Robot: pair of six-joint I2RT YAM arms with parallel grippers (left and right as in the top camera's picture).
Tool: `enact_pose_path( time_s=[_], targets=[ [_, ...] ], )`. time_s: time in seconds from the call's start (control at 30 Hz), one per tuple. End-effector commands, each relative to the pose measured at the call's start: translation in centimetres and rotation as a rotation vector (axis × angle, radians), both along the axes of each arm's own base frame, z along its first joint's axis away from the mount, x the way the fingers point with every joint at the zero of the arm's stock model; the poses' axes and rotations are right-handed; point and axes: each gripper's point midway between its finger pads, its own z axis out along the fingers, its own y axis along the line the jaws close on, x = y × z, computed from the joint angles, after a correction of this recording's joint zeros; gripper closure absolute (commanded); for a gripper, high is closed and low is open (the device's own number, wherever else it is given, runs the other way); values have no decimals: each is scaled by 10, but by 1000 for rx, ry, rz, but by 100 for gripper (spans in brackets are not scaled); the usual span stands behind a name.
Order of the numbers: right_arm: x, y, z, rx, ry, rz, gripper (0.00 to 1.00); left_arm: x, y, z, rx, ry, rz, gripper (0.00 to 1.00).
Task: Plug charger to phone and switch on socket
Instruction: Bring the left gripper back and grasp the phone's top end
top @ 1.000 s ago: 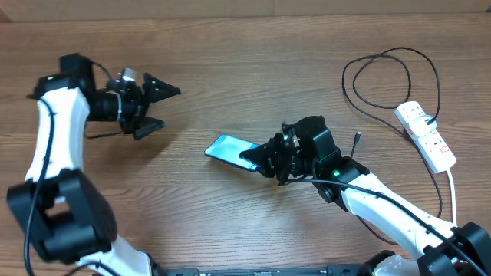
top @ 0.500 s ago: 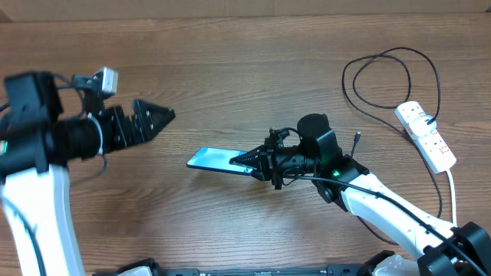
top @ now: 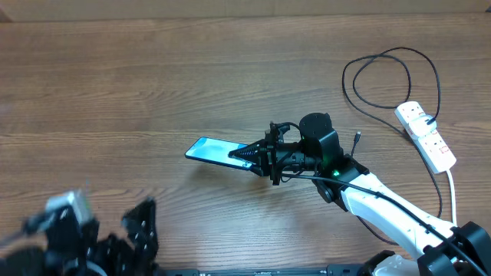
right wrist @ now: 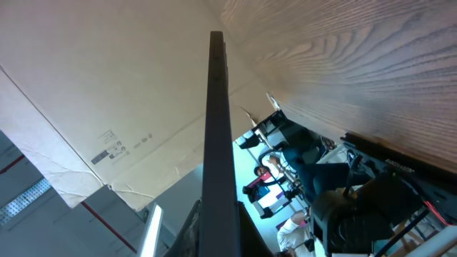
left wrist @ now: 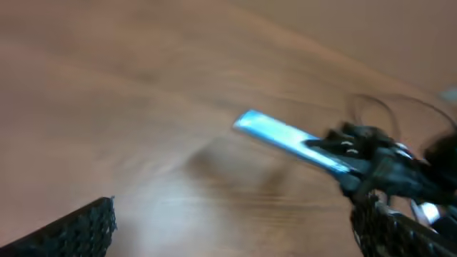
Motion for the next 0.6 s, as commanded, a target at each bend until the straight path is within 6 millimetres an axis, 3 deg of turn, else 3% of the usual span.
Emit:
enact_pose_path(
  time_s=[0.0, 0.13, 0.3, 0.43, 0.5, 0.57],
  targets=[
    [1, 2, 12, 20, -43, 2, 96, -17, 25, -8, -98, 13, 292, 0],
    [4, 1, 10, 8, -68, -12, 96, -9, 17, -27, -229, 83, 318, 0],
    [1, -1, -1, -29, -44, -4, 96, 27, -15, -56, -506, 167, 224, 0],
    [0, -2, -5, -42, -26, -8, 96, 64, -46, -54, -746, 130, 56, 0],
    [2, -2, -5, -44, -29, -17, 96, 77, -49, -57, -816, 119, 35, 0],
    [3, -2, -5, -46, -30, -24, 96, 86, -48, -73, -894, 156, 89, 0]
  ],
)
